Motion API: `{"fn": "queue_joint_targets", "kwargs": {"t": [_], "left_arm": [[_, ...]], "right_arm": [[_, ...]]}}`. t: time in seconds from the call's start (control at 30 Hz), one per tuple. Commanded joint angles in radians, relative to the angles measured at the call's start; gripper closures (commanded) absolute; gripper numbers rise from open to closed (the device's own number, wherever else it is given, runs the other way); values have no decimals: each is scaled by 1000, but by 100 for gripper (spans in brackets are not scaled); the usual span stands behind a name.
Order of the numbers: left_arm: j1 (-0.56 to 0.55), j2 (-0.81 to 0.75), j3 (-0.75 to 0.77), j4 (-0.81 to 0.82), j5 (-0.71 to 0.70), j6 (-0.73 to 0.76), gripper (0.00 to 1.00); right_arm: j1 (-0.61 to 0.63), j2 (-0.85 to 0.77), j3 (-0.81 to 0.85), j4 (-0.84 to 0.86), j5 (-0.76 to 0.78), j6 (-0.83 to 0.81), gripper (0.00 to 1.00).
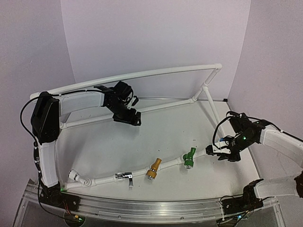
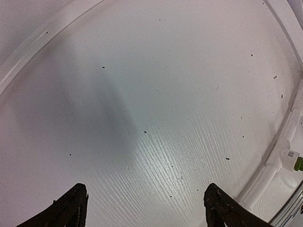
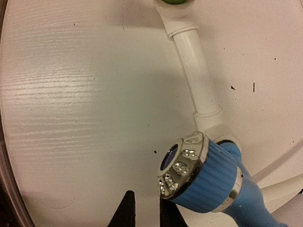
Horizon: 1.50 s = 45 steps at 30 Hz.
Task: Install the water faucets
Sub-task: Screw the water faucet onto the adaptor.
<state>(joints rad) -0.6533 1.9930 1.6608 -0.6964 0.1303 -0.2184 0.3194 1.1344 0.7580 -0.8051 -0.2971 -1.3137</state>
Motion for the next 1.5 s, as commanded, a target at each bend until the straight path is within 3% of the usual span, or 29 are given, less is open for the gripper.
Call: {"fn": "queue_joint_targets", "kwargs": {"t": [0.0,0.27,0.57,0.77,1.03,1.47], "left_arm": [[4,-30,2,30,2,-12,15],[4,-40,-12,35,0,-19,15],[4,-29,3,27,-1,-12,15],[4,-25,-5,33,2,-13,15],[4,-13,-2,42,11,-14,15],[5,-9,5,35,9,-8,15]], "right_arm": [[64,31,42,90,9,116,82],[103,106,163,140,36,270,75],[102,254,275,173,168,415,87],[50,270,279,181,245,376,93],[-118,297,313,132,203,307,97],[-132,166,149,2,149,100,100]]}}
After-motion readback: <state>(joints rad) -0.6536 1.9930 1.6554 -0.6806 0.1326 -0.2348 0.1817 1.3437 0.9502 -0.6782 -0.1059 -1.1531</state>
